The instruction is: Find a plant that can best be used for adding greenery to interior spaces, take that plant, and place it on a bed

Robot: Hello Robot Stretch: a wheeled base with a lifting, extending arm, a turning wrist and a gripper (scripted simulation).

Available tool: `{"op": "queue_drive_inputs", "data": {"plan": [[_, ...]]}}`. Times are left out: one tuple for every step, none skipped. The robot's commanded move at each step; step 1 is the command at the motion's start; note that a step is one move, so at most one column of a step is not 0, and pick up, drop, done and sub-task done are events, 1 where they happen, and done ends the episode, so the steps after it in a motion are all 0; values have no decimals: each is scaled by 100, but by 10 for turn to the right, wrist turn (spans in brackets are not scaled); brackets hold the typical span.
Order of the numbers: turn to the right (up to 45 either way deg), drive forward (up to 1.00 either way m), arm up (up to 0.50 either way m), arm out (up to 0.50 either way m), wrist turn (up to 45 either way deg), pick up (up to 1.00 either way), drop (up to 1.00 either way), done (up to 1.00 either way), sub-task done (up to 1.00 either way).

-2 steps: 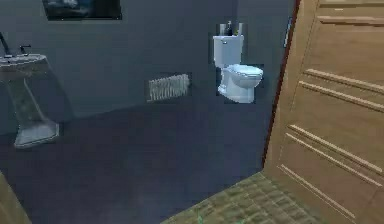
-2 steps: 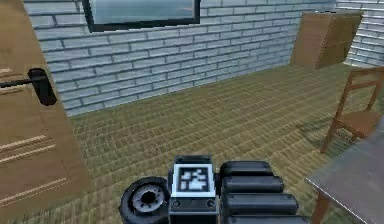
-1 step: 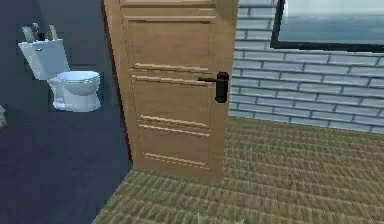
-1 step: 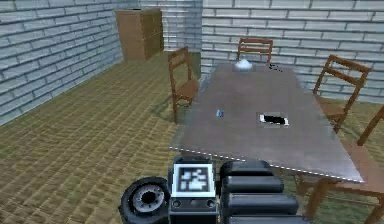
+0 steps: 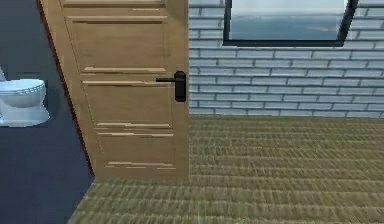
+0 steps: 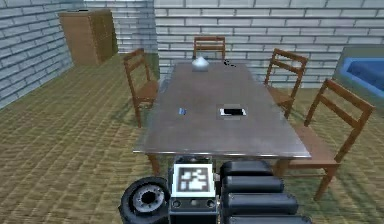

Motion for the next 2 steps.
{"op": "queue_drive_inputs", "data": {"plan": [[0, 10, 0, 0, 0, 0, 0, 0, 0], [450, 0, 0, 0, 0, 0, 0, 0, 0]]}}
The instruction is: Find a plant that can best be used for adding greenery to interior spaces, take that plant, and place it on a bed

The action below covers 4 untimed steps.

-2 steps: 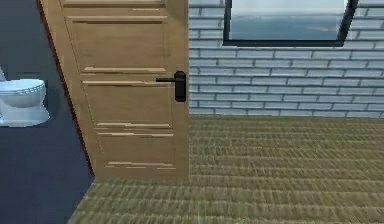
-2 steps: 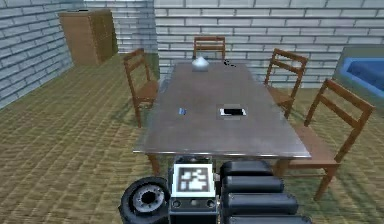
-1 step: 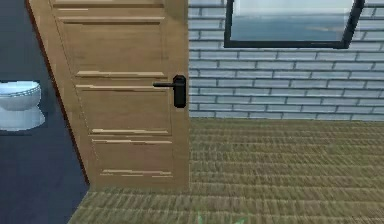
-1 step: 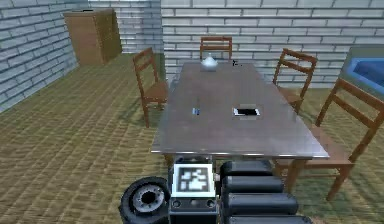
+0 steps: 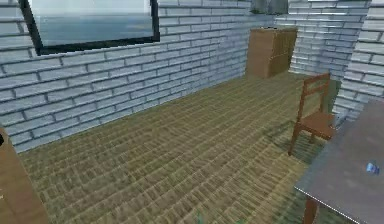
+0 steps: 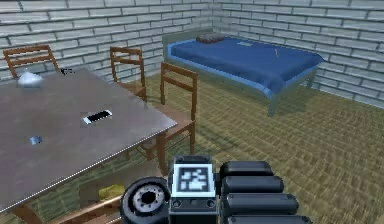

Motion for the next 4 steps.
{"op": "queue_drive_inputs", "data": {"plan": [[270, 0, 0, 0, 0, 0, 0, 0, 0], [0, 15, 0, 0, 0, 0, 0, 0, 0], [450, 0, 0, 0, 0, 0, 0, 0, 0], [450, 0, 0, 0, 0, 0, 0, 0, 0]]}}
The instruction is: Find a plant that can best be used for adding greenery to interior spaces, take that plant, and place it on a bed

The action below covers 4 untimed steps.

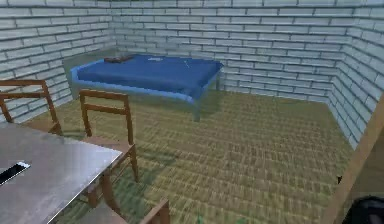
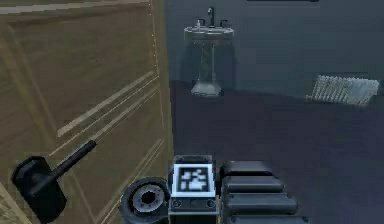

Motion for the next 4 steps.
{"op": "queue_drive_inputs", "data": {"plan": [[300, 0, 0, 0, 0, 0, 0, 0, 0], [0, 60, 0, 0, 0, 0, 0, 0, 0], [90, 0, 0, 0, 0, 0, 0, 0, 0], [0, 15, 0, 0, 0, 0, 0, 0, 0]]}}
